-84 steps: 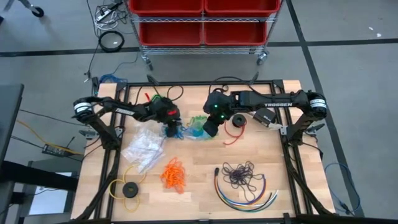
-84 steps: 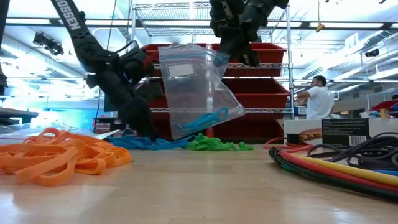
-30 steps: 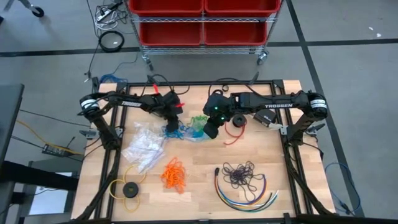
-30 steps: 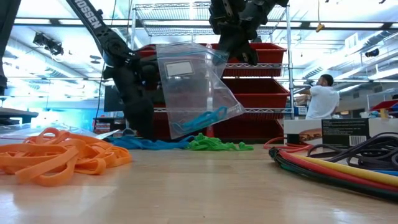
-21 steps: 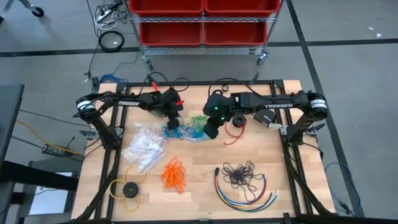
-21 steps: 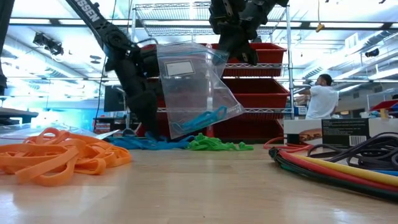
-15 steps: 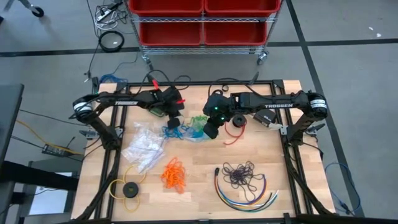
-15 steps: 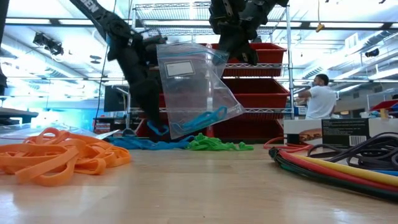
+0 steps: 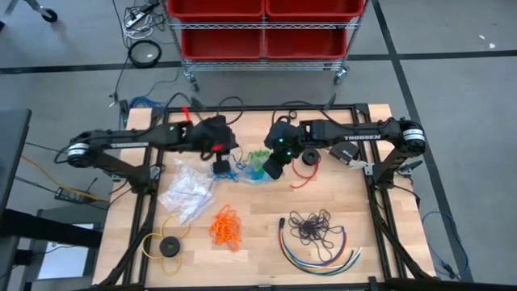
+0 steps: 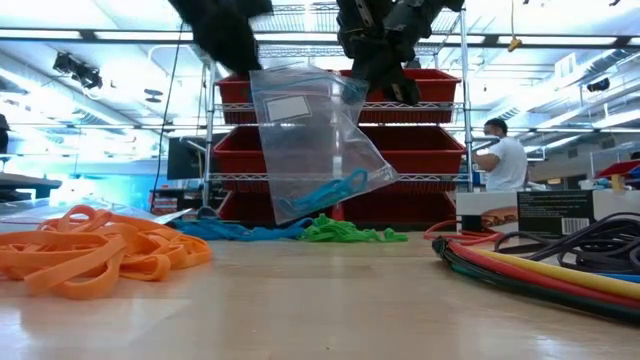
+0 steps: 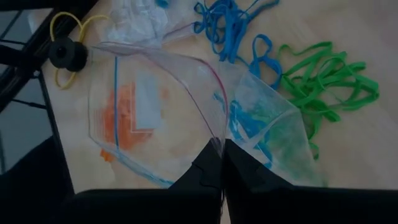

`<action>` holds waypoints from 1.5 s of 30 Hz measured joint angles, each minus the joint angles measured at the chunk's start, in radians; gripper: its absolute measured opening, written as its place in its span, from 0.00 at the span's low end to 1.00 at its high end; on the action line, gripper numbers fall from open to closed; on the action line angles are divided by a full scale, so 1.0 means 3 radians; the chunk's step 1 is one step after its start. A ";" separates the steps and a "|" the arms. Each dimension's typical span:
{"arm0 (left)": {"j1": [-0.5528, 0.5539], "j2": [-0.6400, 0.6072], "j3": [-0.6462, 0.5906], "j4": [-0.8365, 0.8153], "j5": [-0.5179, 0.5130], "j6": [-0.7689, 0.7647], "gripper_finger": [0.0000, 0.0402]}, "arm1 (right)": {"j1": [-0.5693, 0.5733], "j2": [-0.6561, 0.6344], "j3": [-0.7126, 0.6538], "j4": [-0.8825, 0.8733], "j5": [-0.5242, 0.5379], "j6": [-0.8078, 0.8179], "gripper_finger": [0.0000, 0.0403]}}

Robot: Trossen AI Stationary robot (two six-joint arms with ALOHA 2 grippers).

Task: Sort rubber bands
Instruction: Put the blue rubber band into the transparent zip bag

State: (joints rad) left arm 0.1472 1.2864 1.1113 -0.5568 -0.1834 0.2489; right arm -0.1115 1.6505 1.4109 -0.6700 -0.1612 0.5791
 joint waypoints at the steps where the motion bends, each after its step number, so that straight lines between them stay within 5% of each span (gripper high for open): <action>1: -0.0101 -0.0046 0.0022 0.0031 -0.0088 0.0028 0.00 | -0.0007 0.0000 0.0000 -0.0006 -0.0005 0.0022 0.00; 10: -0.0767 0.0092 0.0047 0.0540 -0.0525 0.0295 0.00 | -0.0035 0.0000 0.0000 0.0005 -0.0063 0.0088 0.00; 21: -0.0833 0.0687 0.0044 0.0854 -0.1112 0.0426 0.02 | -0.0035 0.0000 0.0000 0.0045 -0.0067 0.0012 0.00; 35: -0.1040 0.0643 0.0042 0.1015 -0.1012 0.0298 0.40 | -0.0027 0.0000 0.0000 0.0062 -0.0051 -0.0021 0.00; 45: -0.1040 0.0356 0.0041 0.0850 -0.1089 0.0239 0.47 | -0.0027 0.0000 0.0000 0.0062 0.0002 -0.0054 0.00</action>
State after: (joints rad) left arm -0.1650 1.3933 1.1236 -0.3017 -0.5100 0.3207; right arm -0.1197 1.6505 1.4109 -0.6514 -0.1606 0.5628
